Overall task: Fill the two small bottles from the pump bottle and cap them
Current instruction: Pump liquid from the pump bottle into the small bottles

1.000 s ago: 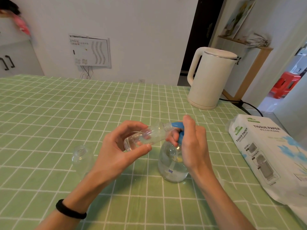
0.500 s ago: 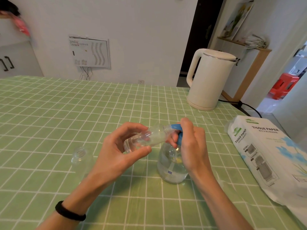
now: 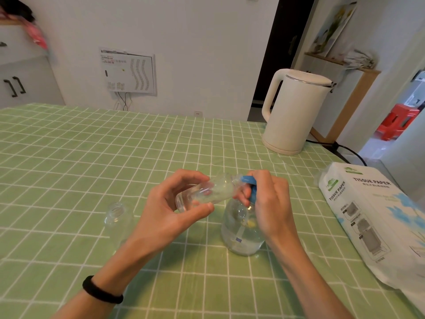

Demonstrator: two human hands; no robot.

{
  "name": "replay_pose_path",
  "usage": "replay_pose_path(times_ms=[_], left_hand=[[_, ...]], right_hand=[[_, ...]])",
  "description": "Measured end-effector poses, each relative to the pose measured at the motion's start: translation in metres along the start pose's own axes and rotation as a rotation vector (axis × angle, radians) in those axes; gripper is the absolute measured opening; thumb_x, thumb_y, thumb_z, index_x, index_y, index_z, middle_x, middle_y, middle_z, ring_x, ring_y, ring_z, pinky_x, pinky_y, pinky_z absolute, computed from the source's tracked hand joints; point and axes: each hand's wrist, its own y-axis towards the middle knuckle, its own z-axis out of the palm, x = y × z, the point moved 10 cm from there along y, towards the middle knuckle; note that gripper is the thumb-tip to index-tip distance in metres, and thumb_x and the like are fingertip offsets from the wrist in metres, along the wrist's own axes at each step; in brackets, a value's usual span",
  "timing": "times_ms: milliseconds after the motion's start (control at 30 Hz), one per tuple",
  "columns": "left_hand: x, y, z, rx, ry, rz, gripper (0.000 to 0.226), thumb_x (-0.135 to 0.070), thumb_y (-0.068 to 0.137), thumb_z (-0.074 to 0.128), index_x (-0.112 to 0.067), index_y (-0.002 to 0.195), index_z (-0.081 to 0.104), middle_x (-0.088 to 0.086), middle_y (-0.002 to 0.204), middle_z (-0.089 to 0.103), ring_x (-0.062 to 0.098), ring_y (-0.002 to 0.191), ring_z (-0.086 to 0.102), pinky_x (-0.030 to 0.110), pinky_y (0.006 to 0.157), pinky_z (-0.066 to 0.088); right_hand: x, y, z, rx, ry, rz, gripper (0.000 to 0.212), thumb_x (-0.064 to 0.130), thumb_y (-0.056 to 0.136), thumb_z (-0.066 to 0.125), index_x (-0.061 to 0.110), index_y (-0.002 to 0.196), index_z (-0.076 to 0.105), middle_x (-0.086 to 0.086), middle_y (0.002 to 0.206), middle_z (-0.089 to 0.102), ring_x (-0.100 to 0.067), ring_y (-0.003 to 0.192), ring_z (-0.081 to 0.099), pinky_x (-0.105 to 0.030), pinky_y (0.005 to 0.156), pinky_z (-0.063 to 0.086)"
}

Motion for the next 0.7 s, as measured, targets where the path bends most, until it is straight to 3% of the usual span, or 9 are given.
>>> replay_pose_path(times_ms=[167, 333, 467, 567, 700], left_hand=[[0.0006, 0.0008, -0.0016, -0.002, -0.001, 0.003, 0.042, -0.025, 0.073, 0.086, -0.023, 0.113, 0.073, 0.005, 0.114, 0.077, 0.024, 0.106, 0.076, 0.046, 0.092, 0.062], [-0.0006, 0.0008, -0.0019, -0.013, -0.001, 0.011, 0.042, -0.025, 0.072, 0.086, -0.021, 0.112, 0.073, 0.005, 0.113, 0.077, 0.026, 0.106, 0.076, 0.049, 0.092, 0.062], [-0.0007, 0.0002, -0.0008, -0.001, 0.030, 0.019, 0.044, -0.026, 0.073, 0.086, -0.020, 0.115, 0.072, 0.002, 0.114, 0.078, 0.025, 0.109, 0.075, 0.045, 0.094, 0.061], [-0.0005, 0.0002, -0.0005, 0.006, 0.018, 0.022, 0.042, -0.024, 0.074, 0.086, -0.020, 0.114, 0.072, 0.001, 0.114, 0.078, 0.022, 0.108, 0.075, 0.039, 0.093, 0.062], [-0.0016, 0.0014, -0.0019, -0.002, 0.019, 0.037, 0.043, -0.024, 0.074, 0.086, -0.023, 0.115, 0.072, 0.003, 0.115, 0.077, 0.024, 0.107, 0.075, 0.040, 0.092, 0.062]], right_hand=[[-0.0002, -0.0013, -0.0025, -0.031, -0.015, 0.015, 0.065, 0.044, 0.104, 0.031, 0.023, 0.044, 0.045, -0.002, 0.050, 0.049, -0.016, 0.062, 0.063, -0.022, 0.072, 0.056], [0.0022, 0.0003, 0.0004, -0.018, 0.035, 0.010, 0.053, 0.029, 0.097, 0.038, 0.018, 0.046, 0.046, -0.003, 0.048, 0.047, -0.019, 0.057, 0.055, -0.025, 0.068, 0.055], [0.0016, -0.0003, -0.0017, -0.014, -0.040, -0.005, 0.049, 0.026, 0.094, 0.042, 0.004, 0.050, 0.045, -0.005, 0.049, 0.049, -0.015, 0.056, 0.057, -0.035, 0.067, 0.053], [-0.0010, -0.0012, -0.0025, -0.035, 0.001, 0.020, 0.052, 0.030, 0.096, 0.041, 0.016, 0.047, 0.046, -0.003, 0.049, 0.049, -0.014, 0.057, 0.058, -0.025, 0.066, 0.052], [-0.0023, -0.0022, -0.0012, -0.033, -0.022, 0.021, 0.062, 0.044, 0.102, 0.035, 0.017, 0.048, 0.048, -0.005, 0.050, 0.050, -0.012, 0.060, 0.062, -0.048, 0.078, 0.056]])
